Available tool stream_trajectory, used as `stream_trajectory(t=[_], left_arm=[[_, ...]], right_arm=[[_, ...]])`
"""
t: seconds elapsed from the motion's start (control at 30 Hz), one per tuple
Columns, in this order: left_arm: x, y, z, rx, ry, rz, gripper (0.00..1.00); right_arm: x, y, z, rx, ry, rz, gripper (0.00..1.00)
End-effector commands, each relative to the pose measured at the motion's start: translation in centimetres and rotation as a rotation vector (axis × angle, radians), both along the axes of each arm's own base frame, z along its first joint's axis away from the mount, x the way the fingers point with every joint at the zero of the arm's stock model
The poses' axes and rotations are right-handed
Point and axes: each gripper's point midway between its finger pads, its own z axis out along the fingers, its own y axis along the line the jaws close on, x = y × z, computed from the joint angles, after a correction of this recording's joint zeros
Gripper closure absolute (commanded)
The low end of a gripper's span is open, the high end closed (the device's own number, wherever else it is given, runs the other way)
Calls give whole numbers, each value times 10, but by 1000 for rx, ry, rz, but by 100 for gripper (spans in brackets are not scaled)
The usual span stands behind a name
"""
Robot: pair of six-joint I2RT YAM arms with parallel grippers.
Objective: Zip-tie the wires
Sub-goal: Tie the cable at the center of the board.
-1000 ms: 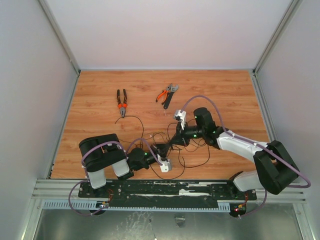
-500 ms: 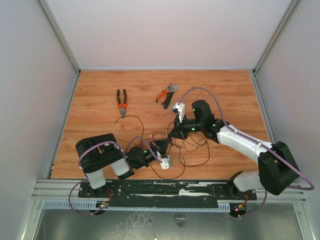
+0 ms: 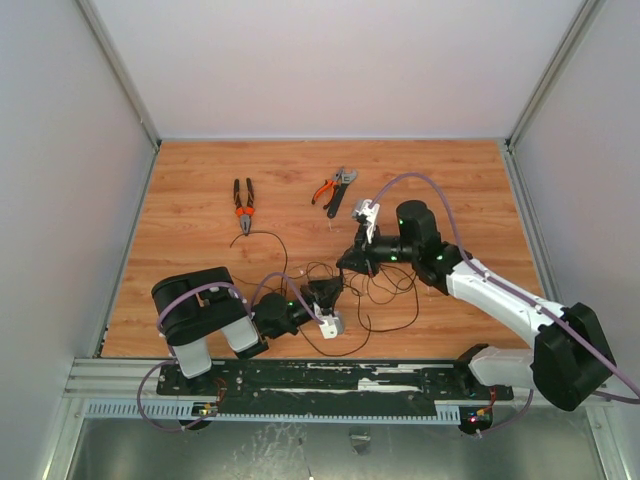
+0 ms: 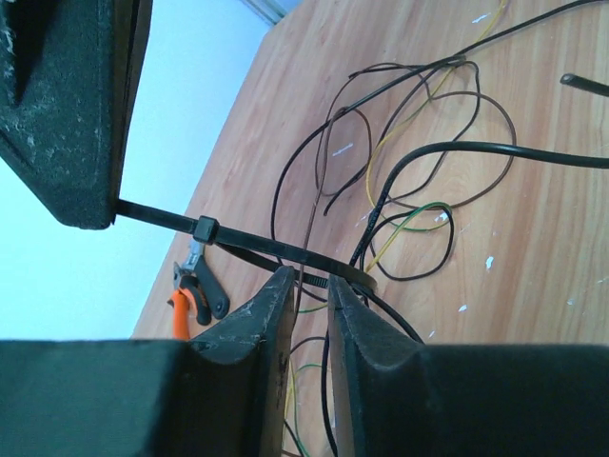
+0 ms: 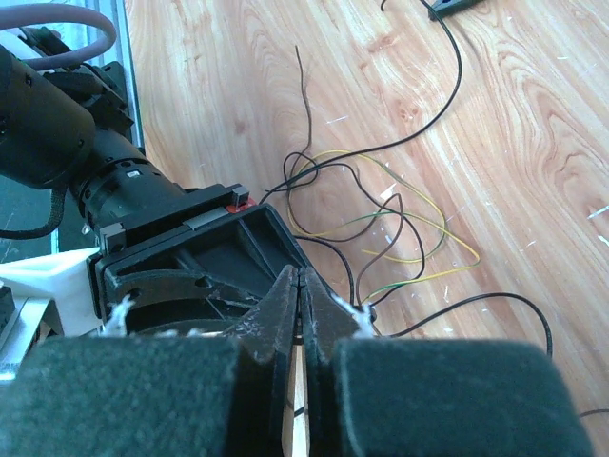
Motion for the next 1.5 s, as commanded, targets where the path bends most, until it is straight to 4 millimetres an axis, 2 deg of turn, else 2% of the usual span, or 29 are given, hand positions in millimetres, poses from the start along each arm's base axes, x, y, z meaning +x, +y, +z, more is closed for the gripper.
stream_trajectory(t=[0.0, 0.2, 0.37, 0.6, 0.8, 0.9, 1.03, 1.23, 1.47], left_arm=[[-2, 5, 67, -256, -102, 6, 72], [2, 22, 70, -299, -69, 73, 68], [10, 40, 80, -393, -11, 165, 64], [22, 67, 102, -586, 82, 300, 62], [20, 76, 105, -733, 234, 316, 63], [15, 70, 110, -815, 353, 273, 68], [15, 54, 111, -816, 488, 257, 77], [4, 51, 111, -868, 645, 230, 73], [-5, 31, 105, -851, 808, 198, 70]], right_arm=[[1, 0, 6, 25, -17, -22, 100], [4, -3, -2, 0, -8, -48, 100], [9, -7, -5, -6, 0, -94, 100], [27, -16, 5, 12, -37, -236, 100], [47, -26, 14, 23, -19, -399, 100], [50, -29, 18, 38, 10, -452, 100], [48, -27, 22, 78, 60, -481, 100], [50, -25, 21, 109, 145, -536, 100], [52, -19, 25, 127, 207, -568, 100]])
